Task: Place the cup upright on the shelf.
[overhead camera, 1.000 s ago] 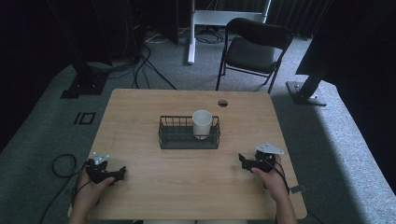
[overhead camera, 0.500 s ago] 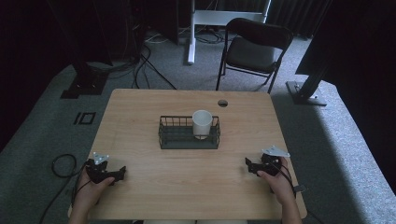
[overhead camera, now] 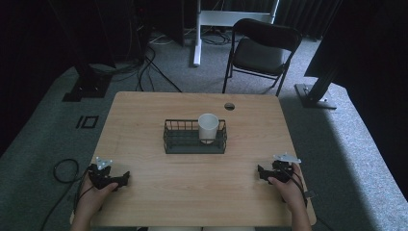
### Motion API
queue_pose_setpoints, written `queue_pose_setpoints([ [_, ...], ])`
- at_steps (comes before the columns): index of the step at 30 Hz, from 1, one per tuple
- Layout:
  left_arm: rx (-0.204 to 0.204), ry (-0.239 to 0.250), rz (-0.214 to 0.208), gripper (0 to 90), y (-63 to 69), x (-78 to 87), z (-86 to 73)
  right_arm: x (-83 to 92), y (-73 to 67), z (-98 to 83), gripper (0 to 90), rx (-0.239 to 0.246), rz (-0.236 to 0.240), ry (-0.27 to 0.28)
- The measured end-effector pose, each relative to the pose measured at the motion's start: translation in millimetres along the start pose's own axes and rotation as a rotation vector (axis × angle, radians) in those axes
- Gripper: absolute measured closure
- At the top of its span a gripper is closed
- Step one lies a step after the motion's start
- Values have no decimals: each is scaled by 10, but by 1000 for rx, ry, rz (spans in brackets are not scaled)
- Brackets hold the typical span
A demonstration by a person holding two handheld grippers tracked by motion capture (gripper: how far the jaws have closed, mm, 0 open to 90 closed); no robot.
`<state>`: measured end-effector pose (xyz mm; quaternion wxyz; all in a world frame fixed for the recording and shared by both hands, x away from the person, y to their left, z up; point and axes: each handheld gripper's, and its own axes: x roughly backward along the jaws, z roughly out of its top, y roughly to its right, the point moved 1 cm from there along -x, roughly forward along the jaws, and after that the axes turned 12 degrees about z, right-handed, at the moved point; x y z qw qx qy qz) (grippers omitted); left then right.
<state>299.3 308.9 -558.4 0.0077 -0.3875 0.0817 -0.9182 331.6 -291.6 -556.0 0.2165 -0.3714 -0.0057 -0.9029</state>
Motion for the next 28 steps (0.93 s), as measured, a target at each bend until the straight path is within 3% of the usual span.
queue_pose_setpoints([
  [9, 0, 0, 0, 3, 0, 0, 0, -27, 20, -30, 116, -35, -40, 9],
  [28, -1, 0, 0, 3, 0, 0, -1, -26, 21, -34, 110, -38, -38, 8],
])
